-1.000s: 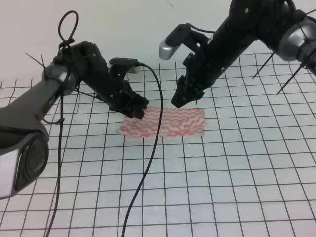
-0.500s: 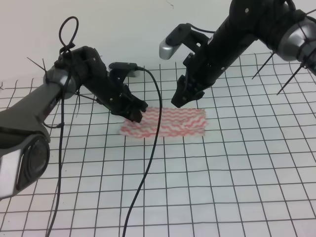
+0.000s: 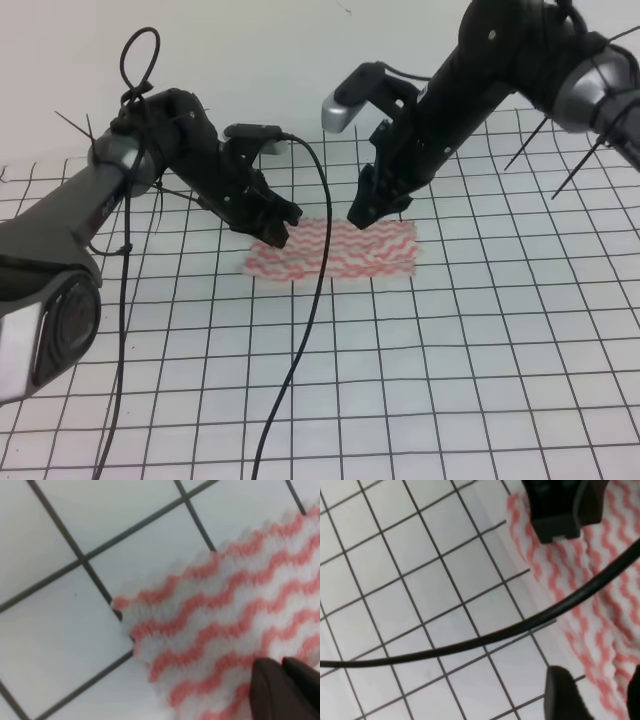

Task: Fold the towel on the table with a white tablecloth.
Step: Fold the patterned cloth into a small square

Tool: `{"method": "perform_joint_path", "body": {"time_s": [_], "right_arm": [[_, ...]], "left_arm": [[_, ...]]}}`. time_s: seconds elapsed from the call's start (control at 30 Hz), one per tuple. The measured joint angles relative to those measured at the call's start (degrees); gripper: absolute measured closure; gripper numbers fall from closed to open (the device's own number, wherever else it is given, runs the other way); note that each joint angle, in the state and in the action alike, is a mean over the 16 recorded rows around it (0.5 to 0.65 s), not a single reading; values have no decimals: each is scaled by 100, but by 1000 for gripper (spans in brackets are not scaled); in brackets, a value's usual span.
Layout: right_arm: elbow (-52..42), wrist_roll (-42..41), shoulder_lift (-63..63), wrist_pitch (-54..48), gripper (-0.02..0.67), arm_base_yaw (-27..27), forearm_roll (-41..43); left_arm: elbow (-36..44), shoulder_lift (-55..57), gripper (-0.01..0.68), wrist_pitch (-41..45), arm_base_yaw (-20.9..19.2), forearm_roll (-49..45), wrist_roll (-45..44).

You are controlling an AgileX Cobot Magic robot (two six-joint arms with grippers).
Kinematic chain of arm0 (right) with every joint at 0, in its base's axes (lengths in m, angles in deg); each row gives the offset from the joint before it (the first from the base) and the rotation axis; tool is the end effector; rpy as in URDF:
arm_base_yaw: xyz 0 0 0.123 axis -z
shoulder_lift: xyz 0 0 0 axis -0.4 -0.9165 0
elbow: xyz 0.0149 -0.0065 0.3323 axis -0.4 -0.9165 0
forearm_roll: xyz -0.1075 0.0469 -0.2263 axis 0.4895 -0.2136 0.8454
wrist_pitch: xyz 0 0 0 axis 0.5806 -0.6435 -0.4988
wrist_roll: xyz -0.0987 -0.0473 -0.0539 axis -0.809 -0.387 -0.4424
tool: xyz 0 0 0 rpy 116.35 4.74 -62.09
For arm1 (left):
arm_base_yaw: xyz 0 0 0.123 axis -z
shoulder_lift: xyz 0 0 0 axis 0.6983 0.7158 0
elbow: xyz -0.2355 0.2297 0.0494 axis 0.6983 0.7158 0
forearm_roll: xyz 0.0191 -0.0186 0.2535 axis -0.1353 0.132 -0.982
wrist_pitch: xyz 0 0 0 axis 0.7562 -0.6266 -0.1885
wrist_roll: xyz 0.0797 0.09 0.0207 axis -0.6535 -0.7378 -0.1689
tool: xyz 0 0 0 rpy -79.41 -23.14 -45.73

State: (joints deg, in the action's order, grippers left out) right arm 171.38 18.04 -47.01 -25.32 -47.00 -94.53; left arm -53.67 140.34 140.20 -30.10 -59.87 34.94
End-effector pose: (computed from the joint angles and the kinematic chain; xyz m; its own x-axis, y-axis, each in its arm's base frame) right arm 0.4837 0.2639 0.2654 -0.4078 -0.7475 -0.5243 -0.9005 0.4242 0.0955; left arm 0.5597 -0.1882 0.1811 -0.8209 0.3206 -0.4726 0.4848 0.8286 -0.2799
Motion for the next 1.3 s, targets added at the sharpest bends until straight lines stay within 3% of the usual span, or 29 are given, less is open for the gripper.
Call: {"method": "perform_joint_path", "body": {"time_s": [0.9,1.3], "right_arm": [[3,68,-118,190,369,-4,7],[3,73,-118,190,369,-4,7]], "left_arm": [[-283,90,672,-805,-85,-344,-9],[-297,262,672,-1019,-157,100,-163]]}}
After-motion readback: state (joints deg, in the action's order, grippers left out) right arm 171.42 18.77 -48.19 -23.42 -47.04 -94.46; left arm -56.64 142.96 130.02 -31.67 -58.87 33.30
